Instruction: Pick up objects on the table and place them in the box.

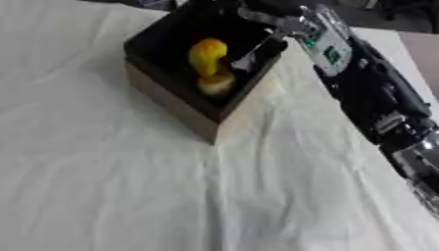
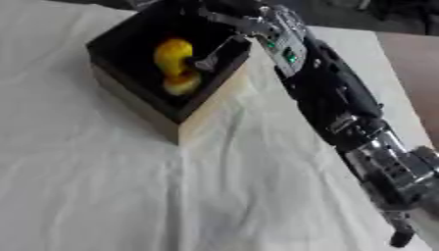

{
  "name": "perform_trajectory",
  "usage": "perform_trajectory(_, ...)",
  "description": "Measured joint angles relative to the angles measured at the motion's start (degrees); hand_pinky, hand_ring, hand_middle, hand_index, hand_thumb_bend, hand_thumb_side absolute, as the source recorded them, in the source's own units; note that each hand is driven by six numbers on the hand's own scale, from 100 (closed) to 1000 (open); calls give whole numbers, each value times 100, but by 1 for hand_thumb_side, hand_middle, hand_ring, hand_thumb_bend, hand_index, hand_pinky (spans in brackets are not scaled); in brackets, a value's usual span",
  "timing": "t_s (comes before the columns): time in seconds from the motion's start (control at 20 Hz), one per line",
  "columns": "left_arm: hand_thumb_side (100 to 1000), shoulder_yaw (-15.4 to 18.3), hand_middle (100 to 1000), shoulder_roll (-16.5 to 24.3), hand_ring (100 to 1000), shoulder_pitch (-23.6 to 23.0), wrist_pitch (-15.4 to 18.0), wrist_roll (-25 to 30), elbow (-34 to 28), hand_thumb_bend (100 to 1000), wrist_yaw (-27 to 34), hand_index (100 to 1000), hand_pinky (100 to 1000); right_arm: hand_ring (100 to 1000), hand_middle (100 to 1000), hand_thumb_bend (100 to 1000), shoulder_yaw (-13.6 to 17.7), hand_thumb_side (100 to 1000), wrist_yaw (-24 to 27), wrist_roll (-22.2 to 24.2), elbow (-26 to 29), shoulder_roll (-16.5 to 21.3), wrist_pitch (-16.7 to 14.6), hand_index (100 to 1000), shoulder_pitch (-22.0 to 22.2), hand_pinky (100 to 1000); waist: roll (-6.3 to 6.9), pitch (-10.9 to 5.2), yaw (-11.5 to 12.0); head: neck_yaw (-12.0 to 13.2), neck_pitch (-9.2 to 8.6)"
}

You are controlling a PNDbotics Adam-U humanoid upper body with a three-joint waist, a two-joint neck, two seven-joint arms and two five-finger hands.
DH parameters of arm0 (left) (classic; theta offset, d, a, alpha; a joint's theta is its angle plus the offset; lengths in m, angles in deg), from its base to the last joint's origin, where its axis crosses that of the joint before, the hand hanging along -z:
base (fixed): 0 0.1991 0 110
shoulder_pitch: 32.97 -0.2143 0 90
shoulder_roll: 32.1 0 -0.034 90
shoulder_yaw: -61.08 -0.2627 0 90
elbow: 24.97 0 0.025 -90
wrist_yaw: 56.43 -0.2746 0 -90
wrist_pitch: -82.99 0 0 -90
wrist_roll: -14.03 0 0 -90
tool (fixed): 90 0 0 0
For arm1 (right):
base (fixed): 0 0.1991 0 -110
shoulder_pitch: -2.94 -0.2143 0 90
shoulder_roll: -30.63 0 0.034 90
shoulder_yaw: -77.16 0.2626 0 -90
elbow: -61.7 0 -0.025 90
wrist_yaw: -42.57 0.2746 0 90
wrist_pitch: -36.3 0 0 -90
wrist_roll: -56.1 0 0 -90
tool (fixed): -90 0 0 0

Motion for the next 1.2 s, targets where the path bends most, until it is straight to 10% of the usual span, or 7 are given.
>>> perform_trajectory(0.35, 549, 0, 760, 0, 806, -3, 0, 0, 0, 312, 0, 893, 840, 973, 772, 314, 80, 277, 118, -212, 296, 6, 168, 969, -7, 951, 35, -9, -62, 21, 1)
perform_trajectory(0.7, 547, 3, 758, 0, 806, -67, -17, -18, 0, 311, -7, 893, 840, 897, 671, 124, 362, 100, 1702, -265, 1418, 398, 980, 900, 170, 923, 93, -69, -206, 188, 27)
perform_trajectory(1.0, 541, 46, 758, 7, 807, -127, -40, -101, 0, 315, -77, 891, 840, 869, 651, 100, 977, 100, 3711, -1214, 3726, 1294, 2172, 850, 1486, 899, 187, -81, -415, 426, 49)
perform_trajectory(1.2, 535, 98, 758, 13, 808, -205, -48, -193, 0, 318, -154, 891, 840, 854, 652, 100, 1541, 100, 4463, -2120, 4998, 1659, 2215, 841, 2580, 883, 353, -116, -601, 645, 51)
